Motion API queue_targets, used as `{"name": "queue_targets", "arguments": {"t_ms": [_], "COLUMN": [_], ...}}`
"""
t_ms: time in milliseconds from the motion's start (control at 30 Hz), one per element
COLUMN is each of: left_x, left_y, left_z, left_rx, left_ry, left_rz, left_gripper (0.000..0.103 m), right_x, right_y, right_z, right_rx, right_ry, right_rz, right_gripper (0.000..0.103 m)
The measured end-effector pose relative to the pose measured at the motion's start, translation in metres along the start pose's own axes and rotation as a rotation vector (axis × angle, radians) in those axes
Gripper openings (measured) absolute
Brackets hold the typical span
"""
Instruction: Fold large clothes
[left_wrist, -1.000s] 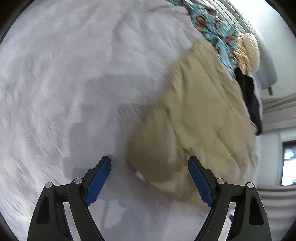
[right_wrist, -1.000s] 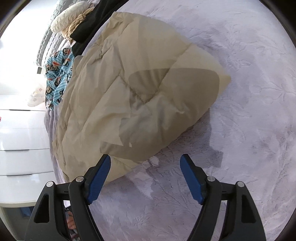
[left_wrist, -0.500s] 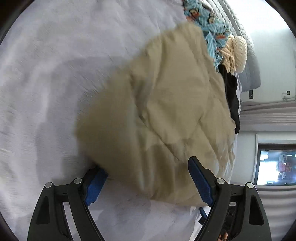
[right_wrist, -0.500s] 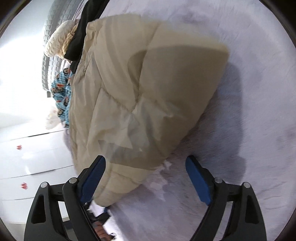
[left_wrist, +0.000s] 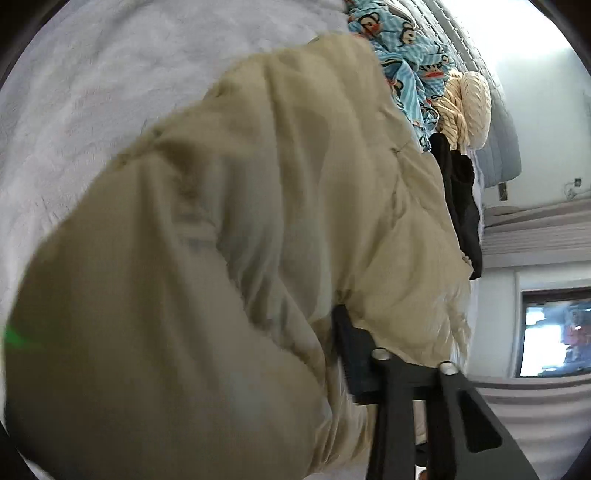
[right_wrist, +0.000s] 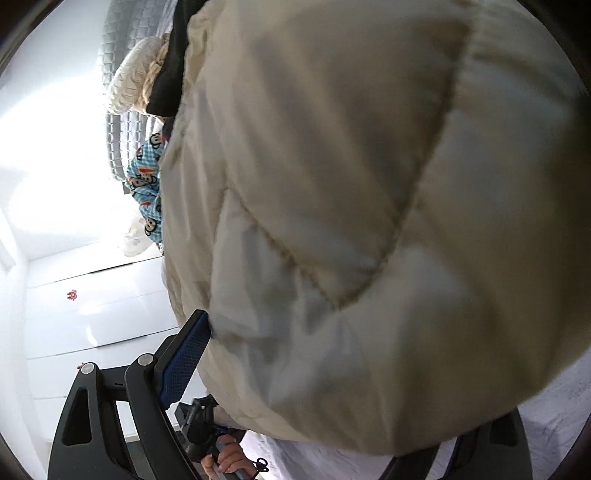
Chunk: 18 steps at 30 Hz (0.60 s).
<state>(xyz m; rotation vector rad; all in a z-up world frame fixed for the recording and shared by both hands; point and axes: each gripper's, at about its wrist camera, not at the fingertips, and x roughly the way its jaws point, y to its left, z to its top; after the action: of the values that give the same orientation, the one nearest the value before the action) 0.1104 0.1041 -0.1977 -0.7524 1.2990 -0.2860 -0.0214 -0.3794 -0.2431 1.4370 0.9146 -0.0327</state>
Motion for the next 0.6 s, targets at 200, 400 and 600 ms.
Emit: {"name": "queue_targets", "arguments": {"t_ms": [200, 400, 600], "left_x": [-0.033, -0.074, -0.111], "left_y": [-0.032, -0.051, -0.049], "left_z": [-0.015, -0.042, -0.066], "left_rx": [0.127, 0.184, 0.232], "left_ry": [-0.078, -0.141, -0.149], "left_rz": [0.057, 0.039, 0.033], "left_gripper": [0.023, 0.022, 0.022], "right_x": [-0.007, -0.029, -0.057], "right_y": [-0.01, 0.015, 0.034], "right_z": [0.005, -0.002, -0.022], "right_rx": [0.083, -0.048, -0.149], "right_ry": [0.039, 0.051, 0.072], "right_rz": [-0.018, -0.007, 0.003], "right_gripper": [0.039, 0.021, 0.021]}}
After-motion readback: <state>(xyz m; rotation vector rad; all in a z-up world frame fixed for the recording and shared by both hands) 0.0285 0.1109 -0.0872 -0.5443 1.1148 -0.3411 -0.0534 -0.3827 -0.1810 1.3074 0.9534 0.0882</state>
